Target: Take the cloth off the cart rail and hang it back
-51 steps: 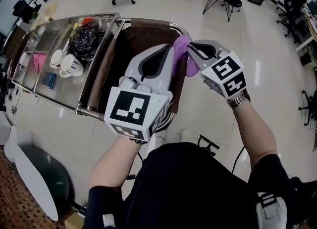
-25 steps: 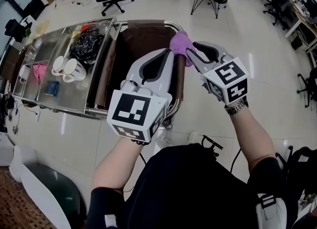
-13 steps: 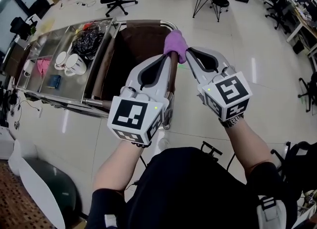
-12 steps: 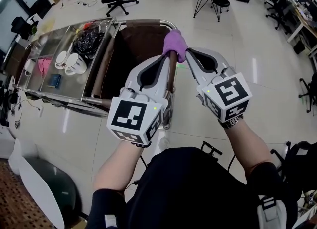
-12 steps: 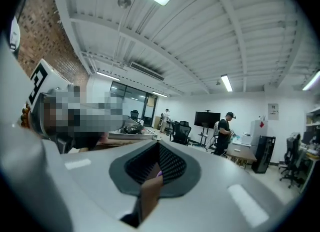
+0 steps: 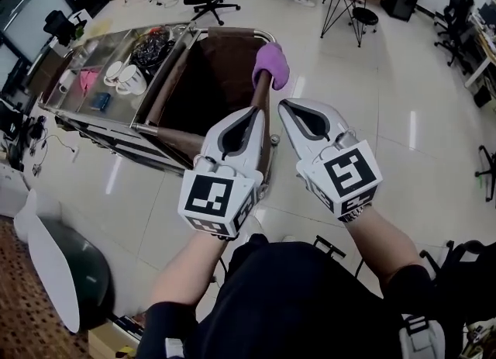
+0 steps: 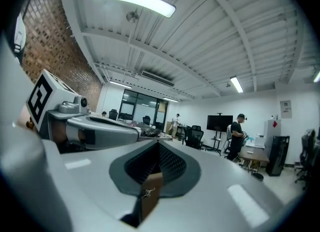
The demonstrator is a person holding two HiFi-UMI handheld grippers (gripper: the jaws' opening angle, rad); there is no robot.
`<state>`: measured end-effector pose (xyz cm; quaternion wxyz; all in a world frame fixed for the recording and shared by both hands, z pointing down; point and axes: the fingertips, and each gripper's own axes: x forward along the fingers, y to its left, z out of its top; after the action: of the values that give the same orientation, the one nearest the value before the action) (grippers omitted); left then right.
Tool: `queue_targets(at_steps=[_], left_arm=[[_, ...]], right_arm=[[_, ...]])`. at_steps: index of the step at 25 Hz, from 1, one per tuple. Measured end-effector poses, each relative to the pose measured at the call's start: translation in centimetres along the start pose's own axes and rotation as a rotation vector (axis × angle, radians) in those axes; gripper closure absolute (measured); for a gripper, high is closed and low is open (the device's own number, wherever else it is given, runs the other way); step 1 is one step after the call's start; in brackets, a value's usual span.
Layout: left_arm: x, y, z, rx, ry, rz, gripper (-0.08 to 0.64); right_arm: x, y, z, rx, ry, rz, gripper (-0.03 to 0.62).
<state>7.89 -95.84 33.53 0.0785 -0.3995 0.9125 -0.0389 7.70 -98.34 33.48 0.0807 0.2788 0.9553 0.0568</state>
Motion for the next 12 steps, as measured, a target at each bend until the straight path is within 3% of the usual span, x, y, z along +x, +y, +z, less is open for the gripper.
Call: queue_targets(at_steps=[4, 12], left_arm=[[-1.4, -1.8, 0.0, 0.025, 0.007, 0.019, 0.557], [-3.6, -2.3, 0.1, 0.027, 0.004, 0.018, 0.557]], right_arm=[[-1.7, 1.4, 0.5, 0.004, -0.02, 0.022, 0.592], [-2.9, 2.5, 2.4, -0.004, -0.045, -0.013, 0.592]])
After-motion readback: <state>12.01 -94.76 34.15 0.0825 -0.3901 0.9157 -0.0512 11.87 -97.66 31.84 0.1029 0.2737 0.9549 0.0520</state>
